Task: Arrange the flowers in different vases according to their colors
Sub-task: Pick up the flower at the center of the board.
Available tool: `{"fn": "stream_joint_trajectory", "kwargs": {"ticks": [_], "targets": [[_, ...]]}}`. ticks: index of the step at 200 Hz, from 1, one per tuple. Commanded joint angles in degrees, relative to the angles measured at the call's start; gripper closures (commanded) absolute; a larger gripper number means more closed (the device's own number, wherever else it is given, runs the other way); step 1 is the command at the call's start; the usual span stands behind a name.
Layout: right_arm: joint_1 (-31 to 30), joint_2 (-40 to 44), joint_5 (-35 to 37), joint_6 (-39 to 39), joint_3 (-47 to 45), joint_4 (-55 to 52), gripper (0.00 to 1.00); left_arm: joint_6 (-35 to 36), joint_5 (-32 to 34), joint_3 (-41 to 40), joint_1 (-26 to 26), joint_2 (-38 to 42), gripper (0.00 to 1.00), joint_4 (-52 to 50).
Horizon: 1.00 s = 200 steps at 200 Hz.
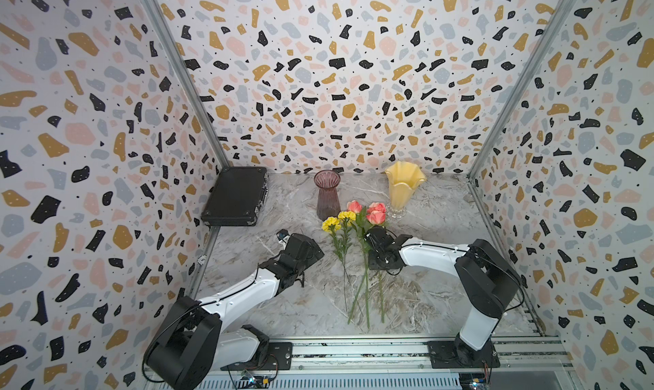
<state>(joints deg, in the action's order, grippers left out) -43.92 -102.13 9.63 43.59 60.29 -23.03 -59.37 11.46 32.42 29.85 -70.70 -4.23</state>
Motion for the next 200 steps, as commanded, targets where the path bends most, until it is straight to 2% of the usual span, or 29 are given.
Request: {"fn": "stream_joint_trajectory", "kwargs": {"ticks": [1,54,91,107,130,149,174,200], "targets": [[-0.2,-0.8,1.0,-0.2,0.3,-2.6,1.0,-0.4,1.4,0.3,-0.2,1.2,0.01,1.5],[-0.9,9.9,8.7,-3.7,-5.2,2.8,1.0,1.7,1.6,-3.2,-0.2,2.1,0.01,9.1],[-1.0,19.8,10.3,-15.6,-14.0,17.6,1.0,1.9,-1.9,-5.2,0.0,1.8,0.01,15.3],[-1.0,22.2,9.3,-17.9,-15.0,18.6,1.0,2.7,-2.0,-6.5,0.7,1.3,0.01,19.2],[-1.0,25.7,4.0,-20.3,-16.4,20.0,1.0,5.4,0.5,-6.0,3.2,0.4,0.01,20.5],[-1.0,30.1,1.8,-22.0,-21.2,27.7,1.0,8.8,2.8,-3.7,6.4,-0.7,0.01,18.8],[-1.0,34.4,3.5,-24.7,-23.5,30.1,1.0,12.7,5.8,-2.5,10.3,-0.8,0.01,18.4],[-1.0,37.9,6.6,-24.9,-21.6,28.8,1.0,14.5,6.5,-2.4,12.1,-0.2,0.01,18.7]]}}
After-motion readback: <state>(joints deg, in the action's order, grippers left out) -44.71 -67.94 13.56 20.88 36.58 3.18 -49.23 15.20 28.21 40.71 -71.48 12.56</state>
